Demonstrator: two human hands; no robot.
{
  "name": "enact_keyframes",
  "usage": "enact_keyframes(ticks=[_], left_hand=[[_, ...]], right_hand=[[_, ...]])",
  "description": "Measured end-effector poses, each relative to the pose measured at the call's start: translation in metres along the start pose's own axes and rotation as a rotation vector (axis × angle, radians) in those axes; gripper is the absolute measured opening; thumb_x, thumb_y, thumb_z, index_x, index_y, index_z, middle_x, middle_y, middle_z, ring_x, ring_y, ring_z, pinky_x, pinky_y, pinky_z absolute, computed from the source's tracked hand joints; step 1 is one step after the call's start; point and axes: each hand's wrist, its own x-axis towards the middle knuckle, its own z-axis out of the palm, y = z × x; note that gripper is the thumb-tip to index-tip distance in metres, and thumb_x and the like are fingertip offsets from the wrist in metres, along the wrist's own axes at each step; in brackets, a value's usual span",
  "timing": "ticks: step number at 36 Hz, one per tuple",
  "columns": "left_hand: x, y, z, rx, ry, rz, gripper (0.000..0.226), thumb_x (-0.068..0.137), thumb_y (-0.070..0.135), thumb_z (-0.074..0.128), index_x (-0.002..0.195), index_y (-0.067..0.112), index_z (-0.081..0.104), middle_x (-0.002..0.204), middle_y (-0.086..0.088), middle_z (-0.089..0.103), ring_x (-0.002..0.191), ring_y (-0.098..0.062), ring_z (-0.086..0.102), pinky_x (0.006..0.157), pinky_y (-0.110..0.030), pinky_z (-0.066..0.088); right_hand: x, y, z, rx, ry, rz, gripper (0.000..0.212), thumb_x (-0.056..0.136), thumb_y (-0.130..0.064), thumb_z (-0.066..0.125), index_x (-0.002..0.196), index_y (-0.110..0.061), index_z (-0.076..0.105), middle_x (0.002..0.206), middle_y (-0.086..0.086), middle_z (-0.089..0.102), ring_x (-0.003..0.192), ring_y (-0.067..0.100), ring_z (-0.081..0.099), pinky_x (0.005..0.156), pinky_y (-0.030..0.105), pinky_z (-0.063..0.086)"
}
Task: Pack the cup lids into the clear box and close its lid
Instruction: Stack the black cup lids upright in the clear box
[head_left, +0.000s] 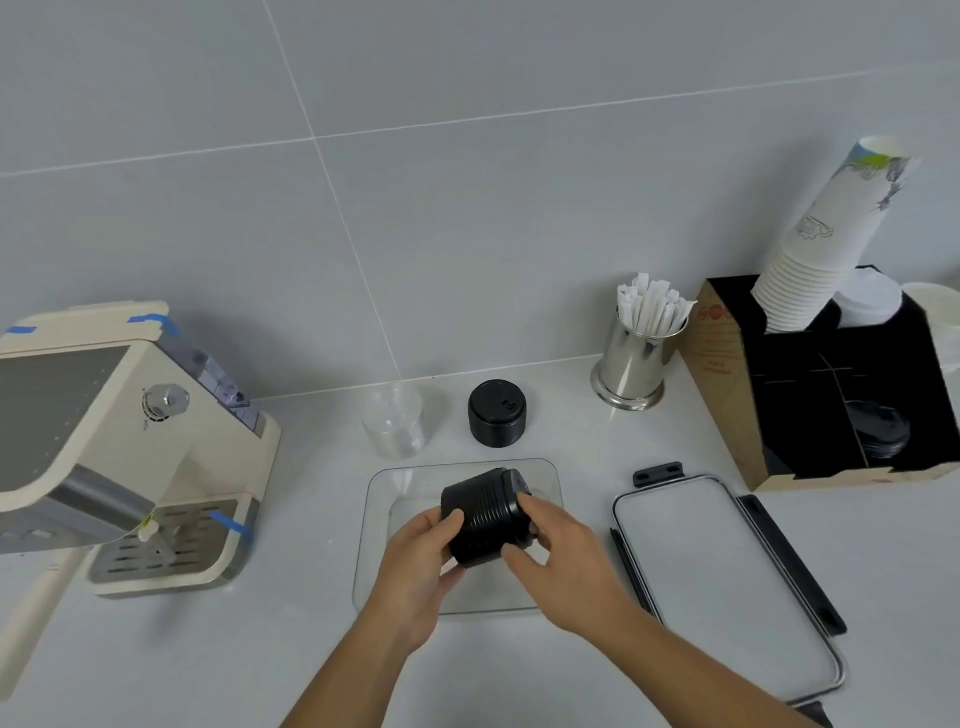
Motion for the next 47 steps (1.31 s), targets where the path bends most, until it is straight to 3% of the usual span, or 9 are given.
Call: enact_keyframes(ticks=[4, 13, 26, 33, 39, 40, 42, 44, 47], left_hand=[[0.006, -0.004, 0.001, 0.089, -0.019, -0.032, 0.022, 0.099, 0.009, 0.052, 0.110, 0.015, 0.070, 0.107, -0.007, 0.076, 0.107, -0.024, 0.068, 0.097, -0.048, 0.048], [0.021, -0.007, 0.011, 0.172, -0.007, -0.009, 0.026, 0.096, 0.002, 0.052, 0.109, 0.014, 0.070, 0.104, -0.005, 0.077, 0.104, -0.024, 0.069, 0.087, -0.038, 0.052], [0.042, -0.010, 0.026, 0.218, -0.007, 0.025, 0.030, 0.093, -0.006, 0.050, 0.106, 0.012, 0.071, 0.097, -0.005, 0.077, 0.092, -0.022, 0.070, 0.073, -0.027, 0.054], [0.044, -0.012, 0.027, 0.248, -0.021, 0.043, 0.028, 0.093, -0.003, 0.052, 0.101, 0.013, 0.072, 0.088, 0.001, 0.077, 0.083, -0.015, 0.069, 0.073, -0.025, 0.052], [0.049, -0.017, 0.027, 0.290, -0.020, 0.055, 0.025, 0.093, 0.002, 0.056, 0.103, 0.016, 0.074, 0.093, 0.002, 0.077, 0.085, -0.011, 0.067, 0.075, -0.024, 0.049], [0.049, -0.017, 0.027, 0.296, -0.018, 0.063, 0.025, 0.093, 0.003, 0.056, 0.106, 0.015, 0.073, 0.098, 0.001, 0.077, 0.085, -0.009, 0.067, 0.074, -0.022, 0.048], [0.048, -0.018, 0.027, 0.296, -0.005, 0.079, 0.025, 0.094, 0.004, 0.057, 0.111, 0.016, 0.070, 0.104, 0.001, 0.075, 0.086, -0.006, 0.066, 0.071, -0.020, 0.047], [0.047, -0.018, 0.026, 0.299, 0.007, 0.088, 0.027, 0.094, 0.006, 0.058, 0.116, 0.021, 0.065, 0.106, 0.003, 0.073, 0.091, -0.003, 0.065, 0.070, -0.017, 0.046], [0.048, -0.022, 0.024, 0.320, -0.013, 0.084, 0.025, 0.096, 0.012, 0.057, 0.114, 0.027, 0.068, 0.103, 0.011, 0.074, 0.095, -0.001, 0.064, 0.076, -0.019, 0.047]], right_hand=[[0.007, 0.006, 0.001, 0.101, -0.047, 0.115, 0.043, 0.072, -0.043, 0.052, 0.112, -0.032, 0.061, 0.096, -0.006, 0.069, 0.091, 0.012, 0.064, 0.086, 0.036, 0.055], [0.023, 0.004, 0.000, 0.177, -0.096, 0.251, 0.038, 0.084, -0.029, 0.059, 0.121, -0.038, 0.059, 0.106, -0.008, 0.069, 0.095, 0.008, 0.062, 0.067, 0.014, 0.045], [0.036, 0.002, 0.001, 0.099, -0.086, 0.332, 0.037, 0.084, -0.030, 0.059, 0.120, -0.029, 0.050, 0.096, -0.007, 0.063, 0.084, 0.013, 0.060, 0.058, 0.018, 0.044], [0.038, 0.007, -0.001, 0.069, -0.051, 0.332, 0.035, 0.085, -0.033, 0.058, 0.119, -0.025, 0.053, 0.099, -0.002, 0.067, 0.087, 0.015, 0.064, 0.068, 0.024, 0.051], [0.036, 0.010, -0.016, 0.033, 0.002, 0.255, 0.028, 0.090, -0.023, 0.054, 0.118, -0.022, 0.058, 0.069, -0.007, 0.054, 0.059, 0.008, 0.050, 0.053, 0.015, 0.042], [0.035, 0.010, -0.019, 0.025, 0.021, 0.240, 0.029, 0.091, -0.021, 0.055, 0.120, -0.021, 0.058, 0.072, -0.006, 0.056, 0.062, 0.010, 0.052, 0.057, 0.018, 0.044], [0.033, 0.013, -0.025, 0.030, 0.046, 0.241, 0.038, 0.092, -0.019, 0.056, 0.130, -0.022, 0.054, 0.103, -0.002, 0.068, 0.087, 0.014, 0.062, 0.074, 0.024, 0.047], [0.031, 0.017, -0.029, 0.036, 0.054, 0.241, 0.046, 0.093, -0.019, 0.056, 0.138, -0.025, 0.049, 0.131, -0.005, 0.060, 0.105, 0.010, 0.058, 0.082, 0.015, 0.040], [0.031, 0.026, -0.031, 0.031, 0.021, 0.301, 0.053, 0.093, -0.021, 0.057, 0.144, -0.025, 0.043, 0.137, -0.001, 0.056, 0.115, 0.013, 0.056, 0.087, 0.010, 0.037]])
